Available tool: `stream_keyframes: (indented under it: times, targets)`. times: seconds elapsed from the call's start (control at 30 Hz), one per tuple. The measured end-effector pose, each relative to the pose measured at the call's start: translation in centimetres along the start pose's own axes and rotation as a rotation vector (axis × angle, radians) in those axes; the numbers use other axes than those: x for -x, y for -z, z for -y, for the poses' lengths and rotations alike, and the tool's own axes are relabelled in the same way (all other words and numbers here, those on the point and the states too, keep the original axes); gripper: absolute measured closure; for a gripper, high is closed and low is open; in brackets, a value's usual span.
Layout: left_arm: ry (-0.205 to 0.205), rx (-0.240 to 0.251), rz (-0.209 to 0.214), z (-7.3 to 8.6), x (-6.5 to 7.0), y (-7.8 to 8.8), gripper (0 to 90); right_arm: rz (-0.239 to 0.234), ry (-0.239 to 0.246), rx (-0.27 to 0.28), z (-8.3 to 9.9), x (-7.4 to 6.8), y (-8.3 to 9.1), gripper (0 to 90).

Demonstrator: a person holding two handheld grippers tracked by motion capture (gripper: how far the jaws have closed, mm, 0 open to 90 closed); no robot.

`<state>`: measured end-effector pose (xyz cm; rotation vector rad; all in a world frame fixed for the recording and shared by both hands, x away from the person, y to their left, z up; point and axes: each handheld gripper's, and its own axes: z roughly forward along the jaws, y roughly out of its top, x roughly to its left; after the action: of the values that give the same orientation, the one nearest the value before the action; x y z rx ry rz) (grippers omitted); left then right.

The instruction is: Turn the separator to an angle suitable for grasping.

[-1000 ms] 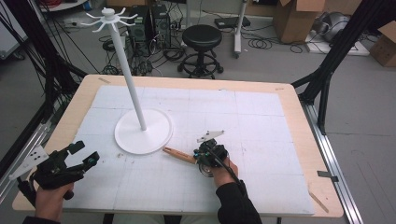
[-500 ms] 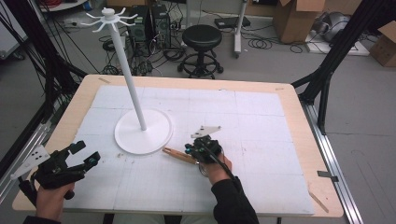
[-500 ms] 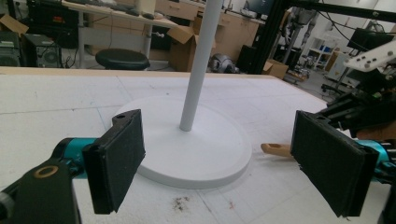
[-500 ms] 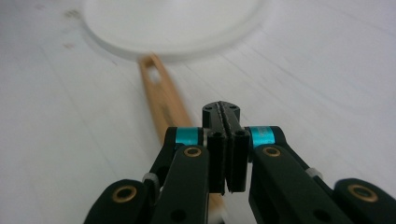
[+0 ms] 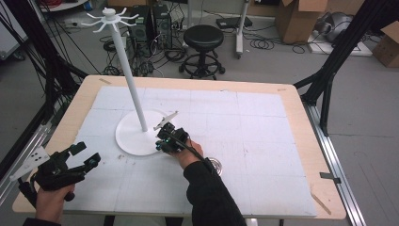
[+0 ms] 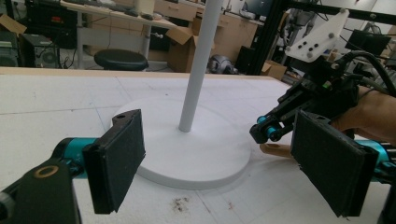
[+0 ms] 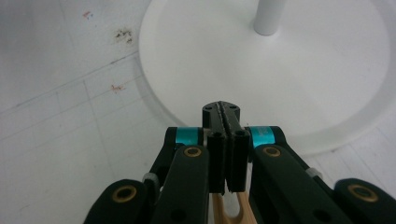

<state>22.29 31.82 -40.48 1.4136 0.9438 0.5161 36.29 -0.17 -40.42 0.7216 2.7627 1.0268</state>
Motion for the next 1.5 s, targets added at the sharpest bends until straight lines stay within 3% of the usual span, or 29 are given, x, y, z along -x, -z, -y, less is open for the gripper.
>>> stream_keyframes:
  times: [0.13,0.3,0.63,0.77,0.83,0.93,1.07,1.1,1.17,1.33,1.5]
  targets:
    - [0.000,0.000,0.001,0.0,-0.1,0.0,18.2,0.011,0.032,-0.049,-0.4,-0.1,-0.2,88.9]
    - [-0.001,-0.001,0.003,0.0,-0.1,0.0,18.2,0.008,0.026,-0.114,-0.1,0.1,-0.2,88.9]
    - [-0.001,-0.001,0.002,0.0,-0.1,0.0,18.2,0.010,0.041,-0.163,0.2,0.2,0.5,89.0]
    - [-0.001,-0.004,0.000,0.0,-0.1,0.0,18.1,0.023,0.067,-0.211,0.7,0.1,0.9,89.0]
    - [-0.001,-0.002,0.002,0.0,-0.1,0.0,18.2,0.025,0.064,-0.213,0.9,0.2,1.1,89.0]
    - [-0.001,-0.004,0.000,0.0,0.0,0.0,18.2,0.016,0.050,-0.165,1.4,0.5,2.0,89.0]
    - [-0.004,-0.006,0.000,0.0,0.0,-0.1,18.2,0.012,0.074,-0.122,1.1,-0.1,2.3,89.0]
    - [-0.003,-0.006,0.000,0.0,0.0,-0.1,18.2,0.007,0.096,-0.089,0.5,-0.7,2.2,89.0]
    - [-0.006,-0.010,0.000,0.0,0.0,-0.2,18.2,0.008,0.110,-0.087,0.1,-0.9,1.9,89.0]
    - [-0.002,-0.005,0.000,0.0,-0.1,-0.1,18.2,0.052,0.140,-0.225,-1.7,-1.5,-1.0,89.1]
    - [0.001,-0.004,0.001,0.0,-0.2,0.0,18.2,0.069,0.147,-0.301,-1.2,-1.2,-1.3,89.2]
